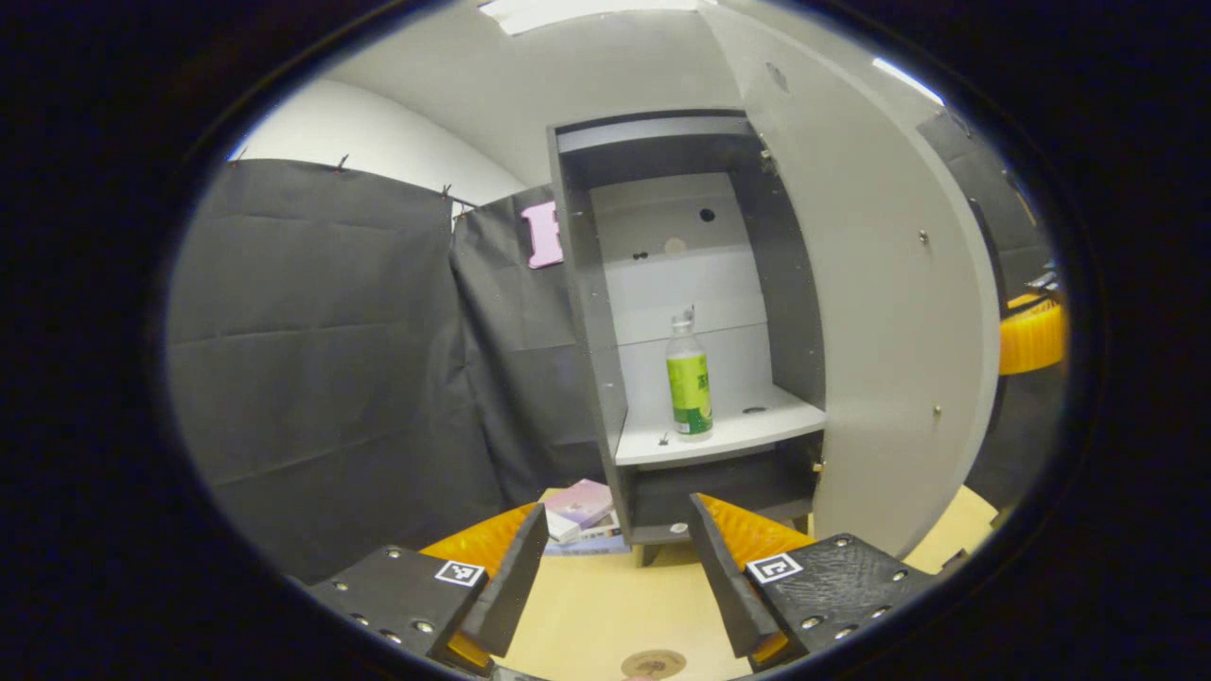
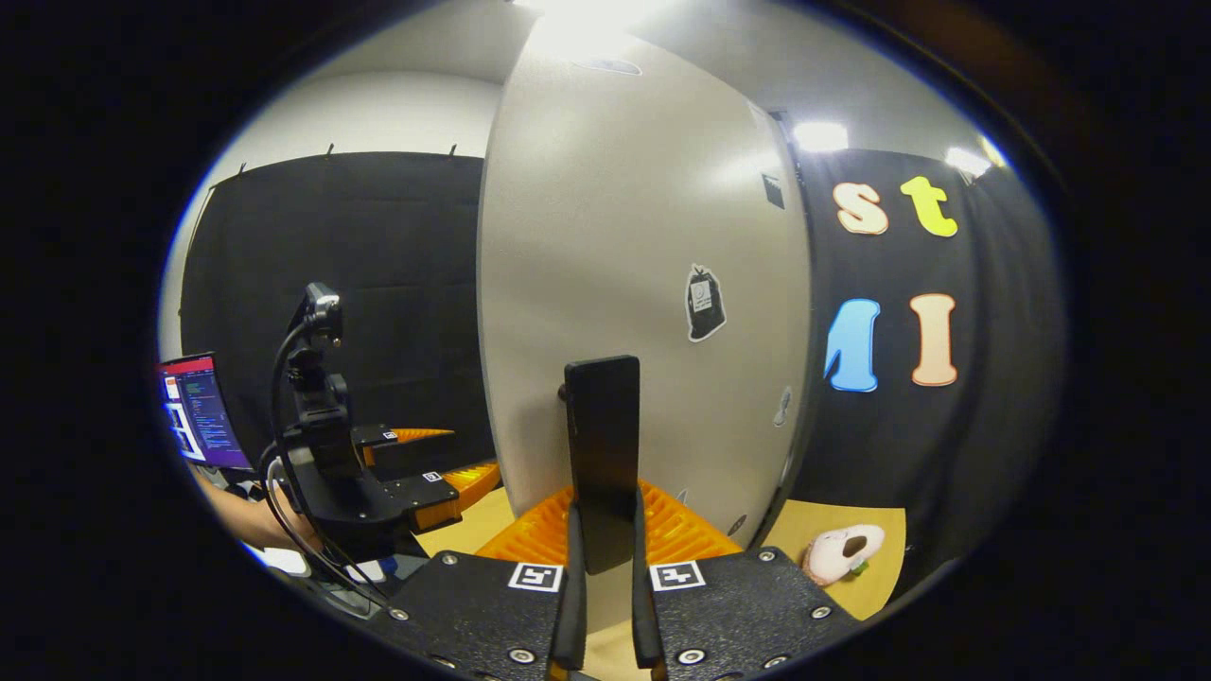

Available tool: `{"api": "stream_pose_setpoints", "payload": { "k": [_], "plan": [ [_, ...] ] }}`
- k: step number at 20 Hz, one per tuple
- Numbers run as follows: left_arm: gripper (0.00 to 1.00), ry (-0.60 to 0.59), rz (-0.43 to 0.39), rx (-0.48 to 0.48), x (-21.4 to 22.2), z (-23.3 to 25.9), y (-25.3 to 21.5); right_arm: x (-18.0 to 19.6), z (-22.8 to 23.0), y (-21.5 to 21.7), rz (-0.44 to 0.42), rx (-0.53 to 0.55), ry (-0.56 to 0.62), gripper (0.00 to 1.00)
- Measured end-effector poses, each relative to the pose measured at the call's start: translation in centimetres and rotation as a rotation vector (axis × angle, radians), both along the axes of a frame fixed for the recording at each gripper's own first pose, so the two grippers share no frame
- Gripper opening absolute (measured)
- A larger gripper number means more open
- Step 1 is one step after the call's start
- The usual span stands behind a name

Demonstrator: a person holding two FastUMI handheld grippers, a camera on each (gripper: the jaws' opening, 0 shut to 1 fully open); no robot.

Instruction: Open the cabinet door with the right hand, grasp the bottle in the cabinet with the left hand and place it on the coaster, then close the cabinet door with the right hand.

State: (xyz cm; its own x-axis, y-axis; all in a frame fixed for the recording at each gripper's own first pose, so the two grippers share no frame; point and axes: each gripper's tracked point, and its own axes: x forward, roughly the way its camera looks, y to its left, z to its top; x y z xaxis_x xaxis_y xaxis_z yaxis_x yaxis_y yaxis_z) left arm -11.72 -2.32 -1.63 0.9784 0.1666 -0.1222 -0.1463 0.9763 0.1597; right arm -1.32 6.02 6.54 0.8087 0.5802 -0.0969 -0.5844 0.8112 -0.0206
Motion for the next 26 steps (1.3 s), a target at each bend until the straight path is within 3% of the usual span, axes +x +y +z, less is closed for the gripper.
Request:
{"api": "stream_pose_setpoints", "payload": {
  "k": [4, 5, 7, 8, 12, 17, 21, 22, 23, 24, 25, 26],
  "plan": [
    [0.92, 0.014, -0.032, 0.012, 1.9, 0.4, -2.8, -1.7, -0.4, -1.8, -0.073, -0.017, -0.031, 0.21],
    [0.84, 0.014, -0.037, 0.019, 2.4, 0.6, -3.3, -2.3, -0.4, -2.3, -0.089, -0.004, -0.028, 0.2],
    [0.85, 0.007, -0.058, 0.026, 3.9, 0.9, -4.3, -2.9, -0.6, -3.8, -0.132, 0.021, -0.022, 0.19],
    [0.92, 0.003, -0.067, 0.025, 4.6, 0.8, -4.6, -3.3, -0.6, -4.5, -0.154, 0.026, -0.021, 0.2],
    [0.92, -0.02, -0.108, 0.004, 8.8, 1.0, -5.6, -5.1, -1.3, -6.7, -0.269, 0.061, -0.014, 0.2],
    [0.92, -0.056, -0.168, 0.032, 14.8, 2.2, -6.2, -4.5, -1.3, -8.3, -0.387, 0.07, -0.012, 0.2],
    [0.92, -0.062, -0.203, 0.028, 20.2, 1.2, -6.6, -4.8, -1.9, -9.6, -0.461, 0.09, 0.021, 0.13],
    [0.77, -0.066, -0.213, 0.028, 21.4, 1.2, -6.6, -4.9, -2.4, -9.7, -0.468, 0.102, 0.042, 0.05],
    [0.84, -0.072, -0.217, 0.033, 22.7, 1.2, -6.5, -4.9, -3.1, -10.2, -0.489, 0.101, 0.06, 0.13],
    [0.92, -0.077, -0.22, 0.038, 23.7, 1.2, -6.5, -5.2, -2.8, -10.5, -0.499, 0.118, 0.045, 0.13],
    [0.92, -0.079, -0.224, 0.043, 25.0, 1.0, -6.5, -5.0, -2.9, -10.8, -0.519, 0.123, 0.035, 0.07],
    [0.84, -0.078, -0.224, 0.045, 26.0, 0.7, -6.1, -5.1, -3.0, -11.3, -0.544, 0.115, 0.027, 0.18]
  ]
}}
